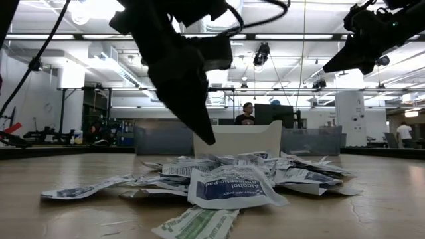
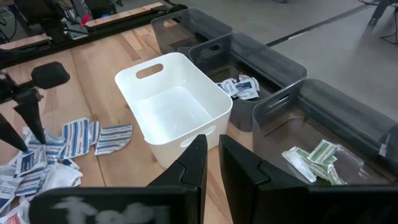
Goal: Pick & Place First Aid Supplies
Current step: Put the blue alcohol pad into the middle gray bin
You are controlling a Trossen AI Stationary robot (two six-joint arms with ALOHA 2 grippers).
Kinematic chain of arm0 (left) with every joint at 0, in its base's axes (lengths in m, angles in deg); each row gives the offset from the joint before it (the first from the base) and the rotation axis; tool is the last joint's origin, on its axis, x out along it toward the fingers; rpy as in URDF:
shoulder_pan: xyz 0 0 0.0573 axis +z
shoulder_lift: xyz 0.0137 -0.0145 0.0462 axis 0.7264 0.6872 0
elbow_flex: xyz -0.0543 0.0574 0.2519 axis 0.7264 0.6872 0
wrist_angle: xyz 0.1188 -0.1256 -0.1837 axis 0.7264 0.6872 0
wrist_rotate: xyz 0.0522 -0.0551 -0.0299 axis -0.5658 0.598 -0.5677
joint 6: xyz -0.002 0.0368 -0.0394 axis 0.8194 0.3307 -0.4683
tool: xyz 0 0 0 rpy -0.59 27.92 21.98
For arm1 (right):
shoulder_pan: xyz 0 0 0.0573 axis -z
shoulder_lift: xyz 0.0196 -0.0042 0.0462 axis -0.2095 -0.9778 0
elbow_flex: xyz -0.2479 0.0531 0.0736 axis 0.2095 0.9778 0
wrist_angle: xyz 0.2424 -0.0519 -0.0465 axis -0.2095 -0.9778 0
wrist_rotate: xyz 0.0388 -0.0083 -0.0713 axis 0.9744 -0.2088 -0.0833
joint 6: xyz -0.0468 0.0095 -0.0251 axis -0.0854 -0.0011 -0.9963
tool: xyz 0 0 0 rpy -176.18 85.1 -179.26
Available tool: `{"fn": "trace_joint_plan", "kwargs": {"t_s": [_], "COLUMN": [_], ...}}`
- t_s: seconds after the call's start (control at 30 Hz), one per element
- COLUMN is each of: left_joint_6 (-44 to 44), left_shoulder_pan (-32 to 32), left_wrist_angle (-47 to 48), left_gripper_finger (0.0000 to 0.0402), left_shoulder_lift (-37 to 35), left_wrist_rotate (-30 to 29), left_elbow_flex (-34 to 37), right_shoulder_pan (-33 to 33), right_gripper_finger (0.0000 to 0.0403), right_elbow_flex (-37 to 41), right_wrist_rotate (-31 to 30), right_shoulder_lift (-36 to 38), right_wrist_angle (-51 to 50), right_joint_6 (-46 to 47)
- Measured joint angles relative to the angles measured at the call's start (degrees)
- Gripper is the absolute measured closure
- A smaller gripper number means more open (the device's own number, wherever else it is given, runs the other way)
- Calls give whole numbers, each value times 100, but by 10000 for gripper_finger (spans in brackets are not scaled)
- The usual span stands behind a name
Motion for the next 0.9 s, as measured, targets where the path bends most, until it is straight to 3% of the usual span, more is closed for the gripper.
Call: {"fn": "trace_joint_plan", "kwargs": {"t_s": [0.5, 0.77, 0.9], "left_joint_6": [-93, -112, -140], "left_shoulder_pan": [61, 61, 61], "left_wrist_angle": [-204, -193, -177], "left_gripper_finger": [302, 385, 397], "left_shoulder_lift": [443, 443, 443], "left_wrist_rotate": [242, 253, 256], "left_elbow_flex": [-2, -2, -2], "right_shoulder_pan": [-2, -2, -2], "right_gripper_finger": [364, 364, 364], "right_elbow_flex": [23, 33, 33], "right_wrist_rotate": [-2, -2, -2], "right_shoulder_lift": [-2, -2, -2], "right_wrist_angle": [-2, -2, -2], "right_joint_6": [1, 16, 20]}}
